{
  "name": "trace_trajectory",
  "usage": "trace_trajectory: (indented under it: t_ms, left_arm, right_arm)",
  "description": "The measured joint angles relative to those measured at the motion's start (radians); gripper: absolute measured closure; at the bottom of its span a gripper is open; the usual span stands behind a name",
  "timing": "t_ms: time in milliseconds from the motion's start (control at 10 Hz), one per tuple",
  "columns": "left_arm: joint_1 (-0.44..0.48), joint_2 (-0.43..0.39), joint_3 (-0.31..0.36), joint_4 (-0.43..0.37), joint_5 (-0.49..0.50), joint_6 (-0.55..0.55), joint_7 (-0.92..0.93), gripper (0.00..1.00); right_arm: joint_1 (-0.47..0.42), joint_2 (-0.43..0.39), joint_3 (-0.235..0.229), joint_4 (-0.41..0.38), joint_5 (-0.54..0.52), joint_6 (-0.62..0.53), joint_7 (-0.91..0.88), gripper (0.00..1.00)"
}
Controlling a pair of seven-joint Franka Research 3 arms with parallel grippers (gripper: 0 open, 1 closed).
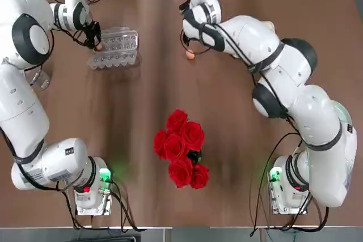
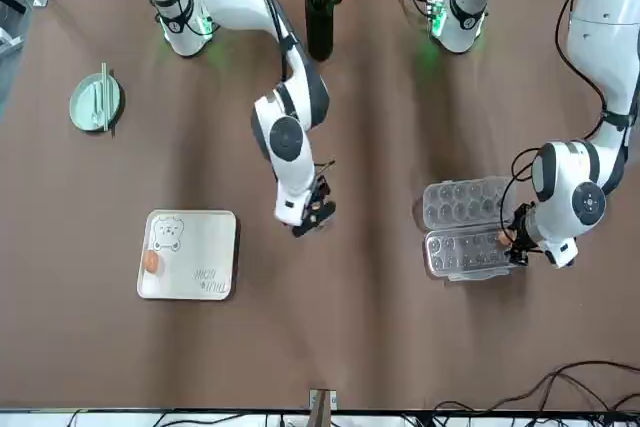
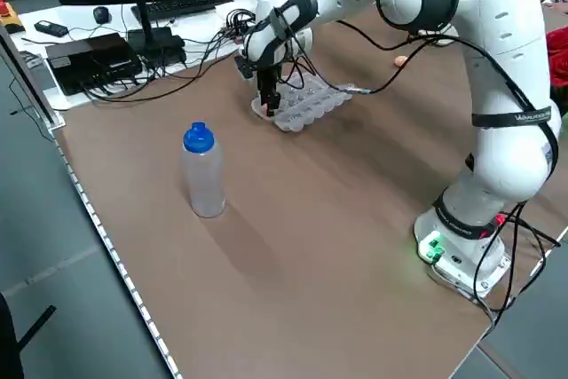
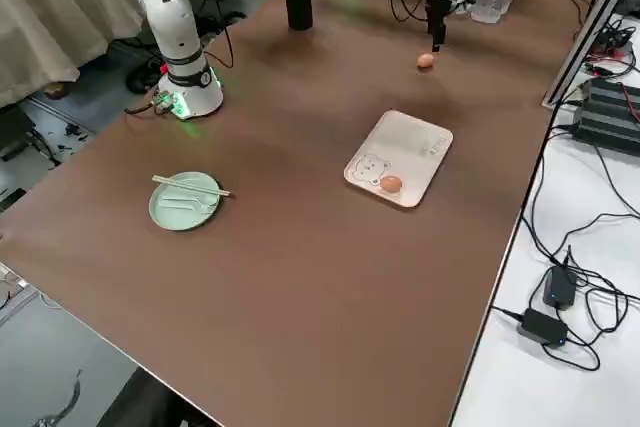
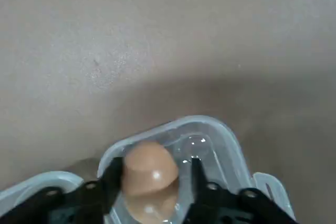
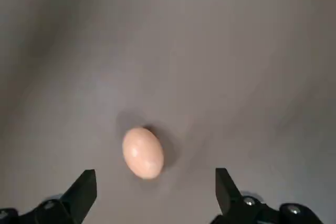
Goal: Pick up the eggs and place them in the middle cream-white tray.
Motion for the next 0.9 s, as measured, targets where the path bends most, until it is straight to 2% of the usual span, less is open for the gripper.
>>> trace_trajectory:
  t_ms: [400,700,900]
  left_arm:
    - [0.0,-0.022,-0.001,0.008,0.004,-0.039,0.026,0.53]
    - [0.0,-0.119,-0.012,0.026,0.004,-0.123,0.034,0.53]
    - [0.0,-0.169,-0.041,0.054,-0.032,-0.188,0.038,0.53]
  right_arm:
    - [0.007,0.043,0.003,-0.001,-0.003,0.037,-0.199,0.0]
    - [0.012,0.066,0.024,-0.002,-0.033,0.078,-0.226,0.0]
    - [0.013,0.088,0.028,-0.003,-0.043,0.124,-0.228,0.0]
